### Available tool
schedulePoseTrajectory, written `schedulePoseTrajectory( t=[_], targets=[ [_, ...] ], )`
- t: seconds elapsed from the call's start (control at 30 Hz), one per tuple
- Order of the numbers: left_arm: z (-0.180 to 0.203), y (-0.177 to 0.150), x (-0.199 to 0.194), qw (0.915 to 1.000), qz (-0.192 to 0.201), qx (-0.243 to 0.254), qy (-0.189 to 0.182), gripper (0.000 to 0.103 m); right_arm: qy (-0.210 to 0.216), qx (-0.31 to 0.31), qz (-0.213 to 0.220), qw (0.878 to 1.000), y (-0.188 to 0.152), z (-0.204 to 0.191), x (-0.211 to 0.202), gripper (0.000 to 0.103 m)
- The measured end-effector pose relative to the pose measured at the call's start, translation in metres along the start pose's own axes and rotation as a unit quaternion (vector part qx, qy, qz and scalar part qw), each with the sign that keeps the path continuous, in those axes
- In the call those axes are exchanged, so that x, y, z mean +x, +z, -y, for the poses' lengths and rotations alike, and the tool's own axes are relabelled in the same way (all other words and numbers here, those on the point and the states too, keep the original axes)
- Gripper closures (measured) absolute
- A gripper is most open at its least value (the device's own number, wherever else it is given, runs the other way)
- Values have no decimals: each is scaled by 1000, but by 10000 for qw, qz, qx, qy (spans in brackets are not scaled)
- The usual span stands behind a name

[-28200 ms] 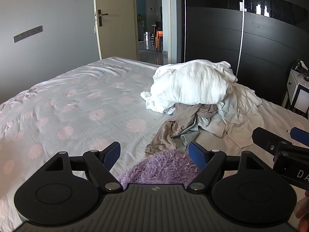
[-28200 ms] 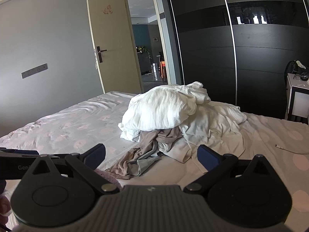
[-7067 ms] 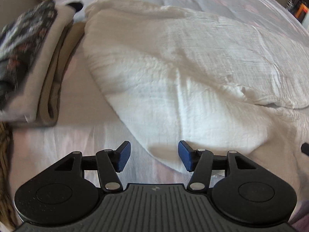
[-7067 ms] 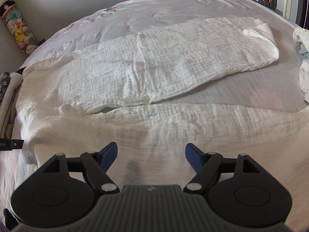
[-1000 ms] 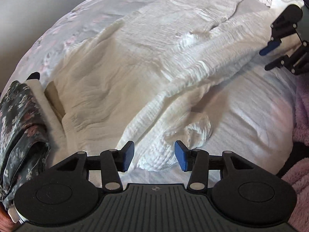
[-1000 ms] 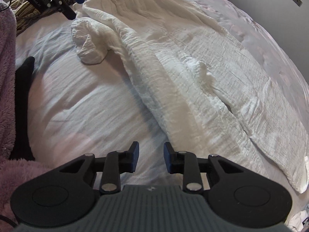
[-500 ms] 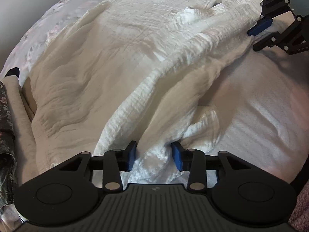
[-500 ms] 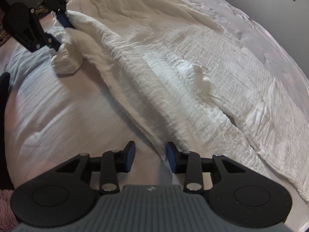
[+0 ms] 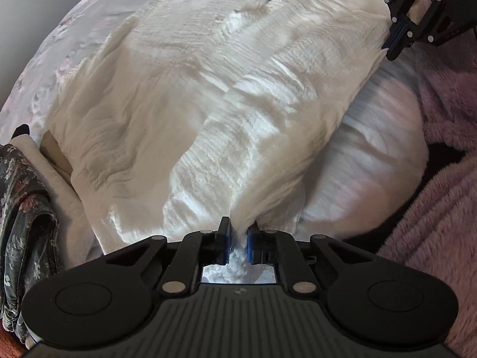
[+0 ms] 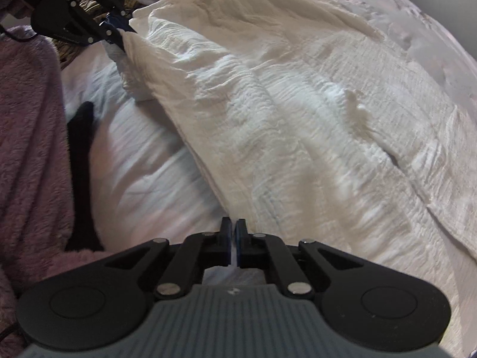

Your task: Fold clothes

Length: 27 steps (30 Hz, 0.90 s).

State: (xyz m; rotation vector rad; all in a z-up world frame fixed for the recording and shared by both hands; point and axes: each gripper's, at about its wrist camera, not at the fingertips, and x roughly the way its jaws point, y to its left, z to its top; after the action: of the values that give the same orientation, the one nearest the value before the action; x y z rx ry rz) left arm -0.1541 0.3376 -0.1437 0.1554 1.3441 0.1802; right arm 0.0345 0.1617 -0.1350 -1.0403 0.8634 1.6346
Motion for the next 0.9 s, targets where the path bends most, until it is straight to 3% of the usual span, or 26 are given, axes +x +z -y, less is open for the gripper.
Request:
schedulePoseTrajectory(
  t=[0.2,0.27,0.37,0.43,0.47,0.5,0.53,0.57,0.63,0.73,0.9],
  targets=[
    [15,-8,19,9972,-598,234,-380,93,451,72,-571,9973,-12,-21,24,99],
    [12,-6,24,9955,-775,118,-524,90,390,83,-633,9972,-12,-22,27,99],
    [7,-1,30,9945,-917,-49,-499,84,256,221,-575,9978,-12,-20,23,89],
    [7,0,24,9956,-798,-156,-467,76,119,346,-359,9987,-16,-19,10,79],
    [6,-1,17,9966,-648,-227,-450,73,52,449,-169,9988,-20,-18,-3,66],
    [5,-2,9,9974,-467,-311,-445,65,-63,570,64,9983,-26,-15,-19,59],
    [3,-3,0,9977,-255,-440,-443,55,-185,694,302,9970,-31,-11,-35,59],
    [1,-4,-10,9971,-29,-620,-439,53,-380,881,523,9940,-39,-5,-53,58],
    [-6,-5,-28,9926,404,-1025,-502,51,-797,1329,936,9835,-58,11,-89,57],
    [-13,5,-47,9816,963,-1526,-619,49,-1369,2218,1374,9556,-102,47,-135,56],
    [-24,29,-47,9618,1230,-2418,-359,49,-2155,3780,1519,8875,-201,104,-189,56]
  ],
)
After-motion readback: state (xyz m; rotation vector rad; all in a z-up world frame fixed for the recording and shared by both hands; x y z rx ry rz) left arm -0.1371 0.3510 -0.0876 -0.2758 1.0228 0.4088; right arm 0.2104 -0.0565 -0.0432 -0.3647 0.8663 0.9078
